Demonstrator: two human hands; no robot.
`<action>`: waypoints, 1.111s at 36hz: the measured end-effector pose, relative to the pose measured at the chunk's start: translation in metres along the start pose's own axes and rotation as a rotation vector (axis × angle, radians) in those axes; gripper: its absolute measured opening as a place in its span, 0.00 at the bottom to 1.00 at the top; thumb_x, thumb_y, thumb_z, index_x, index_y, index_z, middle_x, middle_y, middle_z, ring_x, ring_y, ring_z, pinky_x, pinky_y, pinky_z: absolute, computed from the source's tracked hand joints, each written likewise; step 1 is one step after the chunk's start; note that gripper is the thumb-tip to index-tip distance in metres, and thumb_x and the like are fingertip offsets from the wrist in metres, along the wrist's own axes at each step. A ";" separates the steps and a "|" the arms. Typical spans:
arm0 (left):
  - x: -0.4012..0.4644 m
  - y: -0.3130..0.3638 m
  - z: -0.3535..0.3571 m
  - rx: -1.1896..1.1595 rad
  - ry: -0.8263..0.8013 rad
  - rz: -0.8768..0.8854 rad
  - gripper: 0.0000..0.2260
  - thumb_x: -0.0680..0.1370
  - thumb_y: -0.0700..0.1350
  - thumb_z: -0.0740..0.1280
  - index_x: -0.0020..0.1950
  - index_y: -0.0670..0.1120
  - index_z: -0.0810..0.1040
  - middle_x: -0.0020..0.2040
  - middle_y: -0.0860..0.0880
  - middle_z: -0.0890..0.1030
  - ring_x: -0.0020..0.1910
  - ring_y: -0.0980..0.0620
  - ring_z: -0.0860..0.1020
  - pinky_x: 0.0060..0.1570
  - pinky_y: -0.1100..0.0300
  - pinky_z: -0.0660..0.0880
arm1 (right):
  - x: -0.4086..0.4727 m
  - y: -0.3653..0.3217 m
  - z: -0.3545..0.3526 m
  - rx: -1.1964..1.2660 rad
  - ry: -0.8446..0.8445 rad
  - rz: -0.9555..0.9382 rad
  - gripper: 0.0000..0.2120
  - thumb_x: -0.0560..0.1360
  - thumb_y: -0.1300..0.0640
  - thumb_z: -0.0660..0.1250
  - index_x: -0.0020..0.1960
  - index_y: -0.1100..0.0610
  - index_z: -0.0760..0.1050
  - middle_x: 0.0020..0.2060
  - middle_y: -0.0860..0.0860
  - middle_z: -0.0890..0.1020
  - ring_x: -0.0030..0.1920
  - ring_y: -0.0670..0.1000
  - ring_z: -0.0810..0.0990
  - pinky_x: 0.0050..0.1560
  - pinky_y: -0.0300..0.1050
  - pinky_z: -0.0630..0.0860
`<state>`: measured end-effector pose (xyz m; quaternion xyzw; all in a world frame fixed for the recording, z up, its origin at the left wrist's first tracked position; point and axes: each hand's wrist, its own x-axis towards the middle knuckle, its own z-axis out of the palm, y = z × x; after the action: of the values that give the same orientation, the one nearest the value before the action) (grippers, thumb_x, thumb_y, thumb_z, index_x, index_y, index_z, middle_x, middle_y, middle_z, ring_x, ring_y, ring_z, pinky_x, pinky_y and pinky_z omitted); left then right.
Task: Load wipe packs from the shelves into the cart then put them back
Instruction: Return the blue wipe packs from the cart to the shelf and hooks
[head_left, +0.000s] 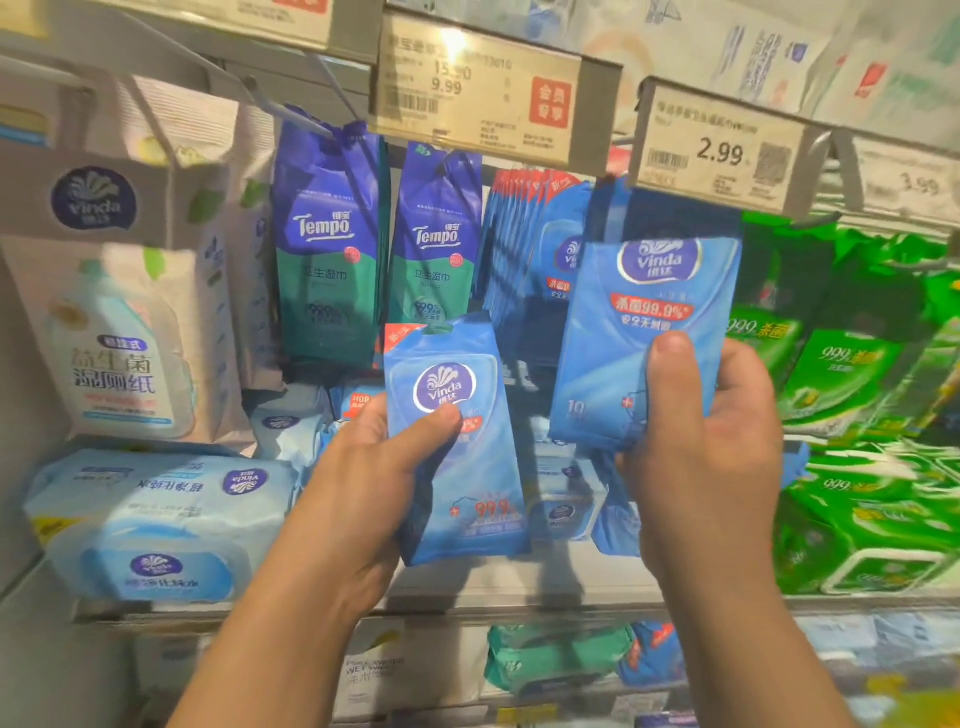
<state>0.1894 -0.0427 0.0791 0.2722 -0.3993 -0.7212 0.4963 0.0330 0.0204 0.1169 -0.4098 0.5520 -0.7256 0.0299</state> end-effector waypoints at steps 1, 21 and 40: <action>0.000 0.000 0.000 -0.003 0.002 -0.002 0.14 0.75 0.40 0.69 0.61 0.42 0.80 0.55 0.41 0.86 0.51 0.43 0.85 0.51 0.42 0.82 | 0.001 0.004 0.001 0.008 0.003 0.035 0.15 0.74 0.37 0.65 0.49 0.48 0.76 0.41 0.47 0.84 0.41 0.53 0.82 0.47 0.68 0.80; 0.005 0.000 -0.007 0.070 0.111 0.042 0.14 0.78 0.36 0.68 0.63 0.41 0.78 0.53 0.41 0.86 0.48 0.43 0.83 0.57 0.34 0.77 | 0.026 0.048 0.062 0.259 0.054 0.485 0.19 0.80 0.43 0.66 0.40 0.54 0.64 0.26 0.53 0.65 0.19 0.50 0.65 0.24 0.41 0.64; -0.001 0.001 0.000 0.173 0.072 0.154 0.12 0.73 0.42 0.74 0.56 0.47 0.82 0.53 0.40 0.86 0.53 0.37 0.84 0.54 0.29 0.78 | -0.017 0.061 0.034 0.375 -0.265 0.727 0.21 0.78 0.37 0.65 0.53 0.56 0.73 0.31 0.51 0.76 0.26 0.52 0.72 0.34 0.48 0.70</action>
<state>0.1899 -0.0419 0.0802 0.3083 -0.4617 -0.6334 0.5390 0.0409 -0.0213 0.0593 -0.2658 0.5105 -0.6968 0.4281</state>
